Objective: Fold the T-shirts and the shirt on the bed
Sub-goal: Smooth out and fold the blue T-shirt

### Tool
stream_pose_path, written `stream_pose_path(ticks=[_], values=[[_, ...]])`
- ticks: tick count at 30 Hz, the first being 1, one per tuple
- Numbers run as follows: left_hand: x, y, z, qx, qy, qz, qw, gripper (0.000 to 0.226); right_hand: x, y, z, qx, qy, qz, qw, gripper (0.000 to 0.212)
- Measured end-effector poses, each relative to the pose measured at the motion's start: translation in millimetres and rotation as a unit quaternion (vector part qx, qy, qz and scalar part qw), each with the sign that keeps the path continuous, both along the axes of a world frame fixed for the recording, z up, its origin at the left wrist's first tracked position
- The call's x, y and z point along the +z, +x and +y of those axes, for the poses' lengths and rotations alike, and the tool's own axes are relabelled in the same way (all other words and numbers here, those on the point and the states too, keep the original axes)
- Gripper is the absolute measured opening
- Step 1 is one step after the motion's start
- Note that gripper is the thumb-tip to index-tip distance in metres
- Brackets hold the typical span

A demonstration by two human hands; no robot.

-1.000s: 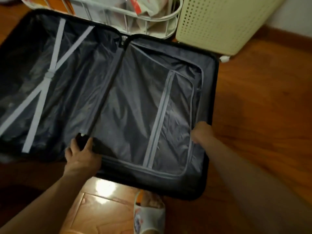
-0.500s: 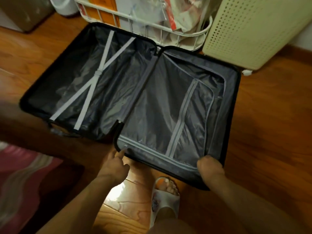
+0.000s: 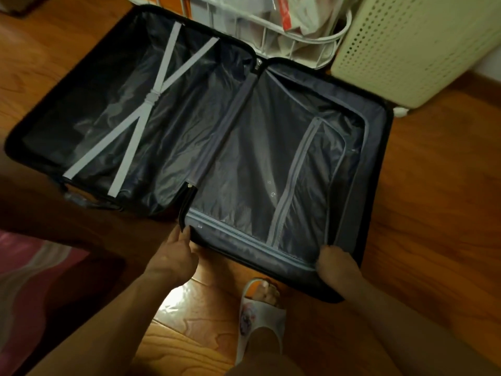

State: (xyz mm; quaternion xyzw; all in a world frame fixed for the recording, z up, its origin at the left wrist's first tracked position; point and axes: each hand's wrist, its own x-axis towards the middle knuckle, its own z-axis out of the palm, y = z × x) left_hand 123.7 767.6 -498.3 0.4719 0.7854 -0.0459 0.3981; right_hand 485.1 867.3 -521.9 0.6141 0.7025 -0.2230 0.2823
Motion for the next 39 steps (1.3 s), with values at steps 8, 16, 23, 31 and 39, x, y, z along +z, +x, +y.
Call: stream_pose_path(ticks=[8,16,23,31,39], values=[[1.5,2.2,1.5,0.035,0.016,-0.021,0.999,0.078,16.1,11.3,2.9,0.104,0.053,-0.037,0.992,0.03],[10.8,-8.5,0.5,0.017,0.019,-0.068,0.997,0.076,57.0,-36.9,-57.9,0.125,0.041,-0.012,0.991,0.054],[10.4,-20.9,-8.5,0.105,0.034,-0.157,0.981,0.066,51.3,-196.7,-29.8,-0.051,0.03,0.123,0.991,0.05],[8.4,-43.5,-11.7,0.081,0.04,-0.165,0.982,0.071,18.3,-328.1,13.0,-0.183,-0.072,0.289,0.937,0.082],[11.2,-25.4,19.9,-0.209,0.039,0.11,0.971,0.078,-32.9,-115.1,25.1,-0.418,0.026,0.236,0.877,0.053]])
